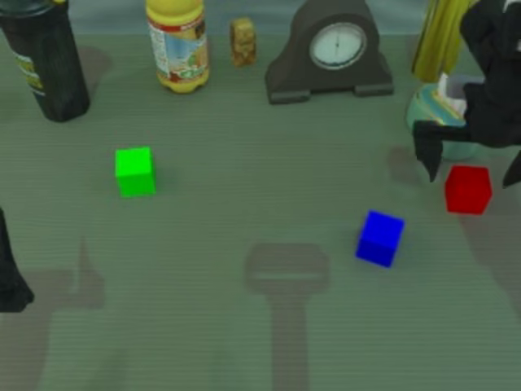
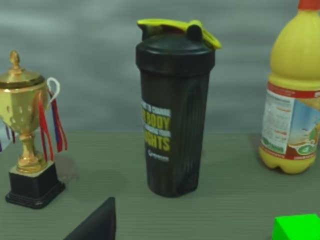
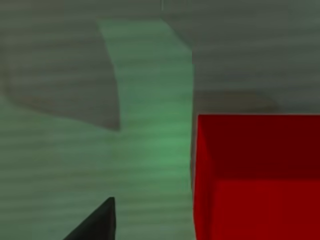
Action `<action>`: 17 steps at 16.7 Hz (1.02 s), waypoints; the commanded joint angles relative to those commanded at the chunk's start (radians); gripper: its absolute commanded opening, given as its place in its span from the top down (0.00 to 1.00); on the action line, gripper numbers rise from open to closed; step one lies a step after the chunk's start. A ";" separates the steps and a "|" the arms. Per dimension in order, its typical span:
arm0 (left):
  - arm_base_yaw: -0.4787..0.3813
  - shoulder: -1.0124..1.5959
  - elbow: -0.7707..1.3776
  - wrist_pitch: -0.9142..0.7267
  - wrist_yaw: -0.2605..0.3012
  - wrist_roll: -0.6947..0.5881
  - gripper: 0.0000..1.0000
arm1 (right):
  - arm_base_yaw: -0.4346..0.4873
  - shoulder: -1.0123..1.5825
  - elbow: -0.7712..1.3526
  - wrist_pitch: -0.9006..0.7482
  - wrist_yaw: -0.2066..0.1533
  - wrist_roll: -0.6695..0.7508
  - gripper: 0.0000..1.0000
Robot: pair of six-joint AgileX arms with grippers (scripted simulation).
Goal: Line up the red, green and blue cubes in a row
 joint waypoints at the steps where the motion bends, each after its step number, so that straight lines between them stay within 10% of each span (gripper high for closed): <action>1: 0.000 0.000 0.000 0.000 0.000 0.000 0.00 | 0.001 0.014 -0.027 0.045 0.000 0.001 0.00; 8: 0.000 0.000 0.000 0.000 0.000 0.000 0.00 | 0.003 0.052 -0.091 0.139 0.001 0.003 0.00; 17: 0.000 0.000 0.000 0.000 0.000 0.000 0.00 | 0.003 0.052 -0.091 0.139 0.001 0.003 0.68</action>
